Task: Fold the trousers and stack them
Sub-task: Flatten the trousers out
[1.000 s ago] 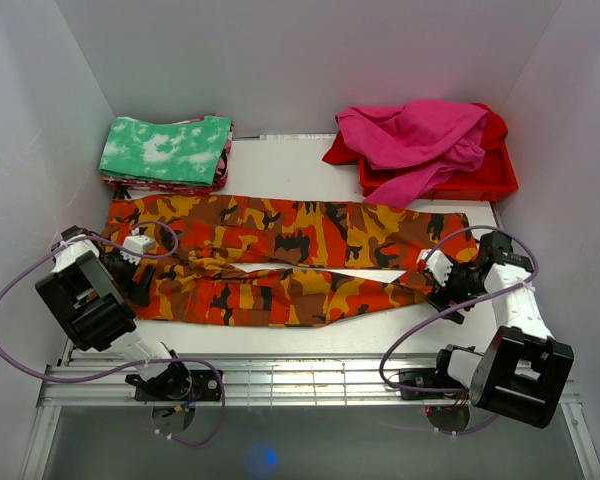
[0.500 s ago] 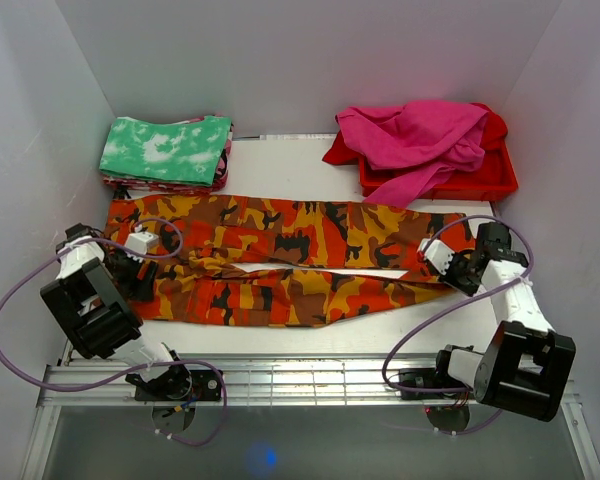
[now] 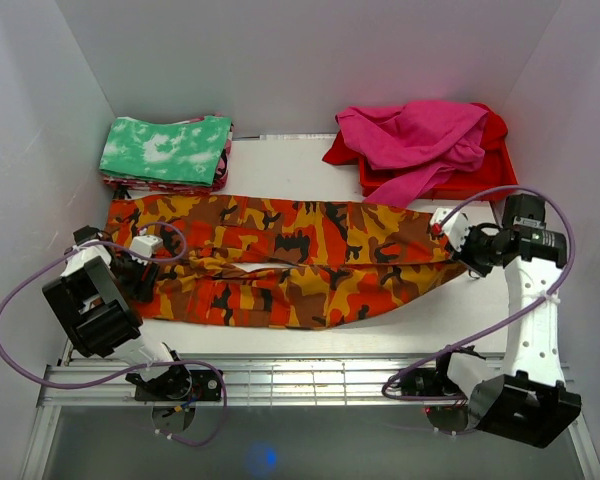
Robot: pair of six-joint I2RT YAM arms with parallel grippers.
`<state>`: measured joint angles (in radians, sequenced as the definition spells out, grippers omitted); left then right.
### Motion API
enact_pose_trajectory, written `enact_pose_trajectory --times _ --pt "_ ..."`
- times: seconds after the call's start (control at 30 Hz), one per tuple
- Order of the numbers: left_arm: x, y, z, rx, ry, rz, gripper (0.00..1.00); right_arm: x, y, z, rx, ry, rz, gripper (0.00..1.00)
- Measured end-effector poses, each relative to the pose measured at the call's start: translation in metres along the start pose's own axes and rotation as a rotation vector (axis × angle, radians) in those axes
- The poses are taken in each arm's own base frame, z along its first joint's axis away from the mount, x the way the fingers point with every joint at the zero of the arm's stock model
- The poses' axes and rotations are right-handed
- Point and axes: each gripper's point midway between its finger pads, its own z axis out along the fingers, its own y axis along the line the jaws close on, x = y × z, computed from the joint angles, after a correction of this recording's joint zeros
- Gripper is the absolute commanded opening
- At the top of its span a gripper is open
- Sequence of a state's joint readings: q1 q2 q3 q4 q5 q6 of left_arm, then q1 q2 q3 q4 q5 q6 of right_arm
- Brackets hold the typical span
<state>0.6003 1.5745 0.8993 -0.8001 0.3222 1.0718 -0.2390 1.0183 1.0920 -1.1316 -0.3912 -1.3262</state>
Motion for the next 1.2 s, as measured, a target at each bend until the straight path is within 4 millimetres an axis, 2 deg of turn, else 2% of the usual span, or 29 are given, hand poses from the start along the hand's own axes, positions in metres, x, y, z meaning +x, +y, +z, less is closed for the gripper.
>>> enact_pose_trajectory --times 0.1,0.17,0.2,0.3,0.43,0.57,0.63,0.7,0.77,0.97,1.0,1.03,1.07,1.13,1.17,1.2 --pt "0.000 0.002 0.001 -0.007 0.002 0.000 0.65 -0.015 -0.013 -0.006 -0.040 -0.035 0.052 0.08" --pt "0.000 0.005 0.001 -0.017 0.004 -0.002 0.60 -0.019 -0.018 -0.005 -0.079 -0.034 0.102 0.08" --pt "0.000 0.006 0.001 -0.024 0.005 -0.001 0.53 -0.018 -0.021 -0.002 -0.092 -0.026 0.122 0.08" --pt "0.000 0.013 0.002 -0.048 0.009 0.003 0.42 -0.003 -0.019 0.003 -0.113 0.027 0.159 0.08" --pt "0.002 0.017 0.003 -0.062 0.014 0.004 0.38 0.044 0.010 0.006 -0.163 0.166 0.232 0.08" --pt "0.003 0.019 0.003 -0.058 -0.002 -0.002 0.37 0.098 0.064 0.010 -0.313 0.316 0.365 0.08" --pt "0.003 0.019 0.003 -0.055 -0.010 0.001 0.38 0.113 0.084 0.008 -0.402 0.362 0.435 0.08" --pt "0.003 0.018 0.002 -0.055 -0.019 0.011 0.40 0.119 0.090 0.010 -0.464 0.374 0.486 0.08" --pt "0.003 0.017 0.002 -0.056 -0.030 0.025 0.44 0.119 0.083 0.014 -0.525 0.373 0.541 0.08" --pt "0.005 -0.004 -0.001 -0.005 -0.058 0.069 0.51 0.129 0.025 0.056 -0.496 0.358 0.621 0.08" --pt "0.007 -0.009 -0.002 0.006 -0.058 0.078 0.58 0.131 0.020 0.064 -0.481 0.367 0.616 0.08" --pt "0.009 -0.014 -0.004 0.017 -0.054 0.092 0.64 0.133 0.017 0.069 -0.469 0.379 0.611 0.13" --pt "0.011 -0.019 -0.006 0.027 -0.050 0.102 0.69 0.134 0.013 0.074 -0.454 0.395 0.602 0.32" --pt "0.013 -0.029 -0.015 0.040 -0.054 0.123 0.81 0.137 0.008 0.084 -0.413 0.426 0.575 0.51" --pt "0.011 -0.032 -0.020 0.038 -0.062 0.133 0.84 0.139 0.006 0.088 -0.394 0.442 0.563 0.65" --pt "0.009 -0.035 -0.026 0.034 -0.074 0.143 0.86 0.141 0.005 0.092 -0.378 0.458 0.554 0.68"
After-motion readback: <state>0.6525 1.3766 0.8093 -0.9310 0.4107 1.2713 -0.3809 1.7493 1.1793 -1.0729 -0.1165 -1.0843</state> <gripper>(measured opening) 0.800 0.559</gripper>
